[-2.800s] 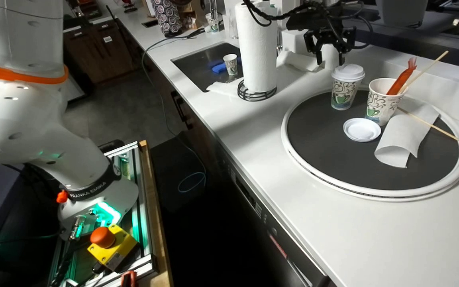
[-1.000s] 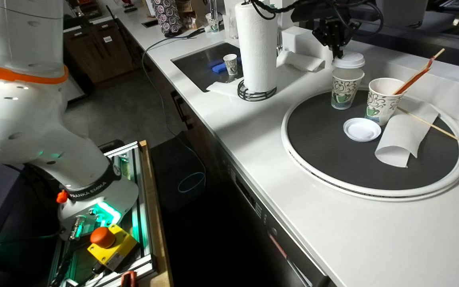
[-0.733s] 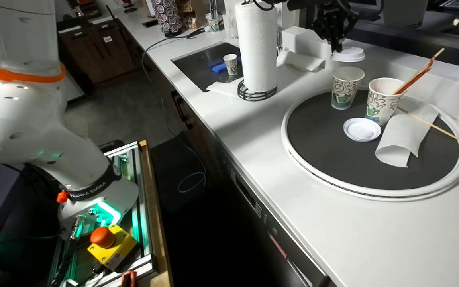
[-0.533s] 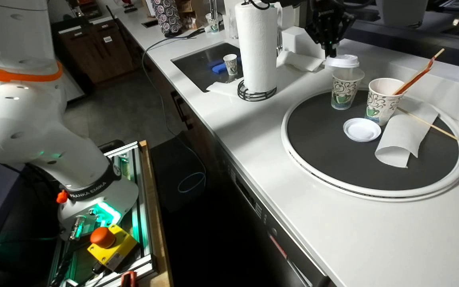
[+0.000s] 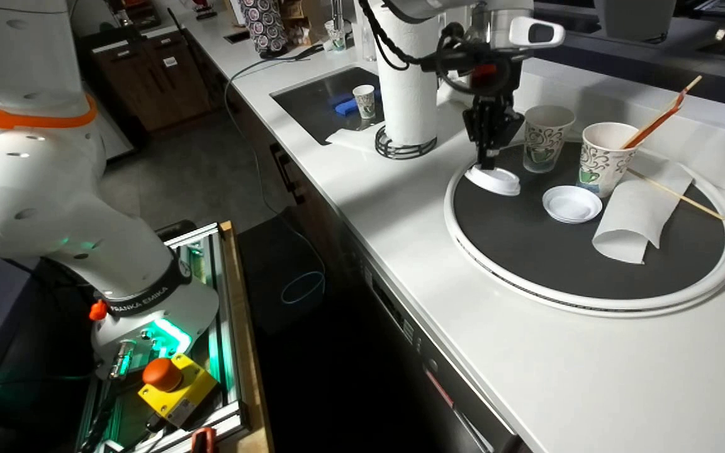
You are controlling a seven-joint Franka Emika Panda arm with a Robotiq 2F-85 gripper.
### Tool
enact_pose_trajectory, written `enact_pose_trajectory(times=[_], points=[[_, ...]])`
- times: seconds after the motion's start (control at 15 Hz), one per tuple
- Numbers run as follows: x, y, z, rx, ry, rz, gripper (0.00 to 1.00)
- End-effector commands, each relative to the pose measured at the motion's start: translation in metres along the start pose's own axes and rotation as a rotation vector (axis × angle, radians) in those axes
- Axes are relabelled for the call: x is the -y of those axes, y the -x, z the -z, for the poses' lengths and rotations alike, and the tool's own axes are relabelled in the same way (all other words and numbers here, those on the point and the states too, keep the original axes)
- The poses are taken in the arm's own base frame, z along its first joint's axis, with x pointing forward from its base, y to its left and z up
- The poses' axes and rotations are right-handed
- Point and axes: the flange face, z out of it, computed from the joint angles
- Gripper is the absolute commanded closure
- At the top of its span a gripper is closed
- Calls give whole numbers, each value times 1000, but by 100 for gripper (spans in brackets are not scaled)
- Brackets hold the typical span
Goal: Remove the lid off of the left cup
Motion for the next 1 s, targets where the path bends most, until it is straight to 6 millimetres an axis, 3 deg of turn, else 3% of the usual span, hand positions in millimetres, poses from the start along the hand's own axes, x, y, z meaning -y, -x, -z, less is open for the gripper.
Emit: enact_pose_trajectory(times=[0.0, 0.2, 0.67, 0.87, 0.93], points=[[10, 11, -40, 14, -34, -197, 98], [21, 17, -52, -14, -31, -353, 98], [27, 16, -26, -175, 37, -678, 98], [40, 14, -26, -186, 69, -740, 98], [43, 13, -27, -187, 72, -752, 67]])
